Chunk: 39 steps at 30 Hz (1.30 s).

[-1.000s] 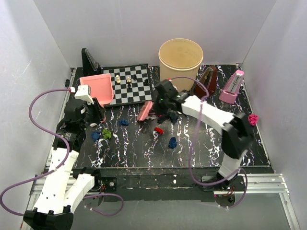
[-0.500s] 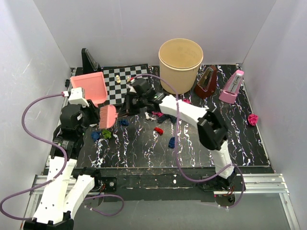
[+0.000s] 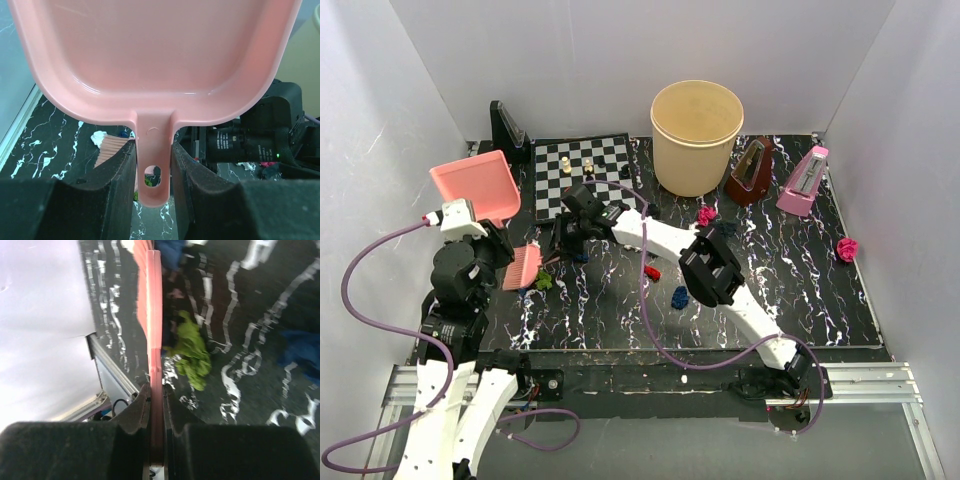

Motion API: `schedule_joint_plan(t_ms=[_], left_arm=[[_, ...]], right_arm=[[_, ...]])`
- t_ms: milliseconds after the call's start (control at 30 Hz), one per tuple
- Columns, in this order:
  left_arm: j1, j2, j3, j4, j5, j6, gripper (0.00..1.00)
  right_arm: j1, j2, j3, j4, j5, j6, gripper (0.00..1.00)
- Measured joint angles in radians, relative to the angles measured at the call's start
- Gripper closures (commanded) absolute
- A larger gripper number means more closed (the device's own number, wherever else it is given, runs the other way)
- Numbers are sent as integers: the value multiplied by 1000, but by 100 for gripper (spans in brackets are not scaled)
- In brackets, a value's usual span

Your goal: Sweep away the paper scraps from the table

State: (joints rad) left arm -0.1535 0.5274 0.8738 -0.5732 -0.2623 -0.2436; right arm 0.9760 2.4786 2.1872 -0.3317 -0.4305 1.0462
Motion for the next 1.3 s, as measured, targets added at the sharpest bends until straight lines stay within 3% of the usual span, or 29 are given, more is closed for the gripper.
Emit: schedule_joint_plan(t_ms=[167, 400, 533, 667, 967, 1067, 1300], left_arm=[[0, 6, 0, 3, -1, 0, 86], [0, 6, 0, 6, 3, 0, 86], [0, 6, 0, 6, 8, 0, 86], [0, 6, 0, 6, 12, 0, 85], [0, 26, -2, 13, 36, 1, 86], [0, 37, -2, 13, 44, 1, 85], [0, 89, -3, 25, 103, 2, 84]], right_arm=[[-3, -67, -74, -138, 120, -5, 99], [-58, -526, -415, -311, 422, -100, 99], [-126, -661, -450, -307, 451, -168, 99], [-135, -624, -403, -255, 345, -224, 99], [-101, -241, -150, -243, 5, -286, 99], [-90, -214, -155, -327, -7, -333, 99], [-116, -333, -216, -542, 171, -469, 99]])
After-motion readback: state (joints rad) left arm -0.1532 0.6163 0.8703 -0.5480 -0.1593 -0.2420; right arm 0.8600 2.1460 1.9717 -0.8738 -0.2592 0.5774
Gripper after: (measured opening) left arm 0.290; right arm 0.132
